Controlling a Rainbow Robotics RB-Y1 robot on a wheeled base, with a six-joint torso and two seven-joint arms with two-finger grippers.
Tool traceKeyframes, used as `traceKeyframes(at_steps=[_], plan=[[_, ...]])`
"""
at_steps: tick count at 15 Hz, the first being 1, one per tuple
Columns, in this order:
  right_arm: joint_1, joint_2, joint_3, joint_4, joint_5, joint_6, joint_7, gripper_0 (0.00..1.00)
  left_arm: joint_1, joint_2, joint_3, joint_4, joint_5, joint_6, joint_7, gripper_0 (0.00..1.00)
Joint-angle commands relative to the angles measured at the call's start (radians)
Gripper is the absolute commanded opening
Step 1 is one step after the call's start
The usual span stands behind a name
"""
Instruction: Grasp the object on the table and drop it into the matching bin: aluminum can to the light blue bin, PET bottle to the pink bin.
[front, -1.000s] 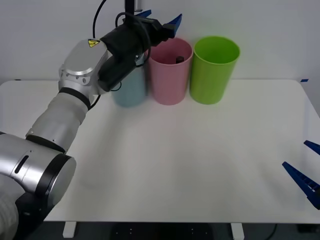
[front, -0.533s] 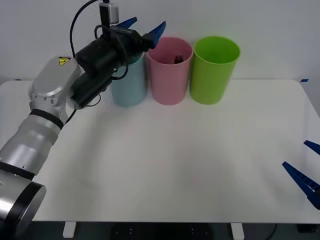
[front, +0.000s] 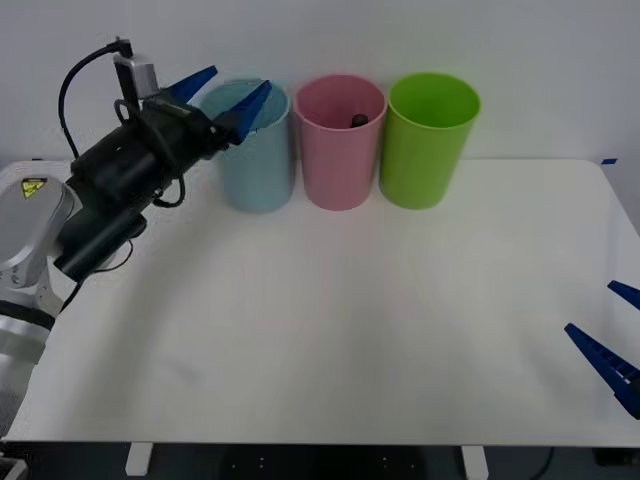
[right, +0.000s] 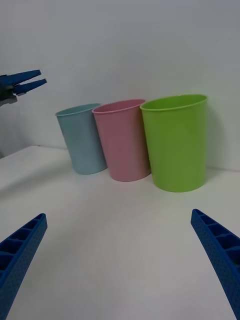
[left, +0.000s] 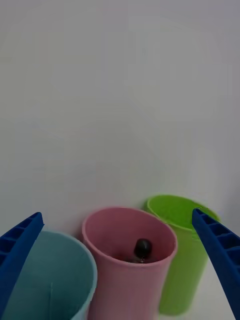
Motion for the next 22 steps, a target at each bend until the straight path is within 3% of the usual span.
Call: traceKeyframes(at_steps=[1, 6, 10, 15, 22], plan=[[0.0, 0.0, 0.0, 0.0, 0.0, 0.0, 0.0, 1.0, 0.103, 0.0, 0.085, -0.066, -0.022, -0.083, -0.02, 1.0], [0.0, 0.0, 0.0, 0.0, 0.0, 0.0, 0.0, 1.0, 0.259, -0.001, 0.302, -0.122, -0.102, -0.338, -0.052, 1.0], [0.0, 0.0, 0.0, 0.0, 0.0, 0.0, 0.0, 1.0, 0.408, 0.023, 0.47, -0.178, -0.103, -0.506, -0.065, 1.0], [0.0, 0.0, 0.0, 0.0, 0.0, 0.0, 0.0, 1.0, 0.591, 0.091, 0.556, -0.221, -0.017, -0.532, -0.097, 1.0], [0.0, 0.0, 0.0, 0.0, 0.0, 0.0, 0.0, 1.0, 0.759, 0.149, 0.58, -0.221, 0.095, -0.535, -0.149, 1.0]])
